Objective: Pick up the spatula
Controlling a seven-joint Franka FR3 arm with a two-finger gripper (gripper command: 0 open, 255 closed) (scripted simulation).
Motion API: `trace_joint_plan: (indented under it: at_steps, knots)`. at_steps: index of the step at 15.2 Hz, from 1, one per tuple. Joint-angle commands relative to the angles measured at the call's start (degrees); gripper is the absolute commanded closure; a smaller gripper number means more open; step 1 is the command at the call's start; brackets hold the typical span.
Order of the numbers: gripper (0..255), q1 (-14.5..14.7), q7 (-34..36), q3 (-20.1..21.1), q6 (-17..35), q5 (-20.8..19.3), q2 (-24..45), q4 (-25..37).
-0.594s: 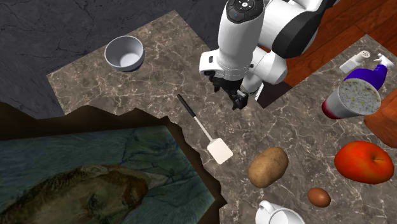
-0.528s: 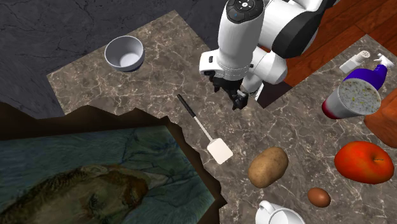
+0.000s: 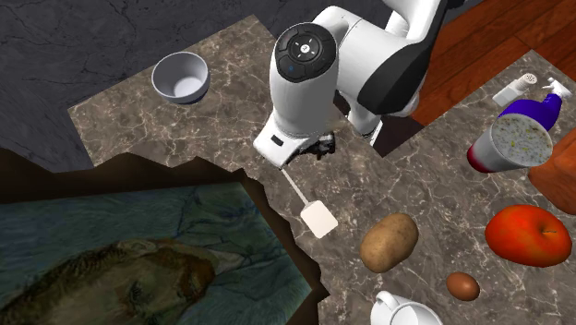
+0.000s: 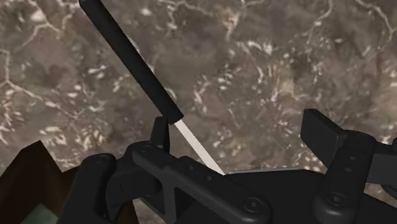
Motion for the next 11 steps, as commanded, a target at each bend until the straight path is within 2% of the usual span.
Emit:
trace_joint_plan:
  at_steps: [1, 2, 3, 11]
  knots:
    - [0, 4.41, -16.32, -2.24, -0.33, -2.11, 4.85, 4.85]
    - [0, 6.41, -23.34, -2.92, -0.30, -2.91, 6.76, 6.75]
    - [0, 7.34, -26.85, -3.17, -0.26, -3.28, 7.65, 7.62]
    - [0, 7.00, -26.22, -3.41, 5.46, -3.75, 6.31, 0.57]
